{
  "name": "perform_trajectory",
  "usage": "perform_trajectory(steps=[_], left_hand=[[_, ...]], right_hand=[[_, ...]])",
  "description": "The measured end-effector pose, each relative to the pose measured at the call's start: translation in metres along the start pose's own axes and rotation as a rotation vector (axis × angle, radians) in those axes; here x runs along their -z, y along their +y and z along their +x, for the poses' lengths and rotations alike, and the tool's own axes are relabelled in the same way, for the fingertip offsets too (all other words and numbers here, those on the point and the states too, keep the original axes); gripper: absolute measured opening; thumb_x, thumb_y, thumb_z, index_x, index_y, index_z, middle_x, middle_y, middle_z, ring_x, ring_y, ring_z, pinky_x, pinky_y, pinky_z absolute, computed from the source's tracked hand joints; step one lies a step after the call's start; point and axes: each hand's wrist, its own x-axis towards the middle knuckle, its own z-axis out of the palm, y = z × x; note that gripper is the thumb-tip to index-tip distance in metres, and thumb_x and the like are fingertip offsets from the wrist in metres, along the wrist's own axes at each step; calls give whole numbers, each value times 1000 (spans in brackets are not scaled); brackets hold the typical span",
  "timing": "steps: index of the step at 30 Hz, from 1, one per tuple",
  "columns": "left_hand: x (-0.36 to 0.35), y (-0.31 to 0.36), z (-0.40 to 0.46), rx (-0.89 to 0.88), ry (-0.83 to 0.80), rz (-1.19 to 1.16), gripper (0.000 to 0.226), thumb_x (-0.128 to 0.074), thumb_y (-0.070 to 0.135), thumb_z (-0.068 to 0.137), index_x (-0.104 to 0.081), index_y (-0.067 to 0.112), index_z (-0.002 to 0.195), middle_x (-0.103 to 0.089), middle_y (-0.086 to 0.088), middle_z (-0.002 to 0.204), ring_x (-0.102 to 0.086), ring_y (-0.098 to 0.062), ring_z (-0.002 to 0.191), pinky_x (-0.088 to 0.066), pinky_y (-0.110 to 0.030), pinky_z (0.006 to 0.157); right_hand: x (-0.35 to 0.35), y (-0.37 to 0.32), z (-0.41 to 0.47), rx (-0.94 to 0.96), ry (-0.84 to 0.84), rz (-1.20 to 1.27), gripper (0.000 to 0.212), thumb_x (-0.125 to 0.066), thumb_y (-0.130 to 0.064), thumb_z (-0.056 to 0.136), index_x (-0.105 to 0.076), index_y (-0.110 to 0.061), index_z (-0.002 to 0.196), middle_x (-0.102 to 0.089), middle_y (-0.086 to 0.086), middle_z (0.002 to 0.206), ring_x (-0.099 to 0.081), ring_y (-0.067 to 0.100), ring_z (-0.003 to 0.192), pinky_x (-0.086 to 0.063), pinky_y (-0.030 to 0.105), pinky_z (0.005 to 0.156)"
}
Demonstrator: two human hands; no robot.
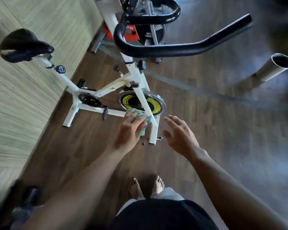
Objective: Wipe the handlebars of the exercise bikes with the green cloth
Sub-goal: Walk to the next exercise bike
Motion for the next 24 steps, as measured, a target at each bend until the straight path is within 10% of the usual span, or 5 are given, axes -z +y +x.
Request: perform_trajectory(steps=[12, 24], left_hand=[[-107, 72, -54, -66, -443, -91, 43, -45, 40, 98, -69, 10, 116, -67, -13, 115, -57, -28, 116, -37, -27, 107], [-238, 188, 6, -104, -632, -96, 44, -43, 40, 99, -69, 9, 117, -66, -14, 117, -58, -31, 116, -47, -46, 103]], right_hand=[[-14, 84, -123, -398, -146, 96, 54, -63, -30, 94, -49, -14, 143, -48, 8, 149, -46, 30, 134, -36, 38, 111], [58, 238, -171, -520, -180, 112, 54, -61, -34, 95, -49, -14, 143, -48, 7, 148, -46, 29, 134, -32, 35, 114]])
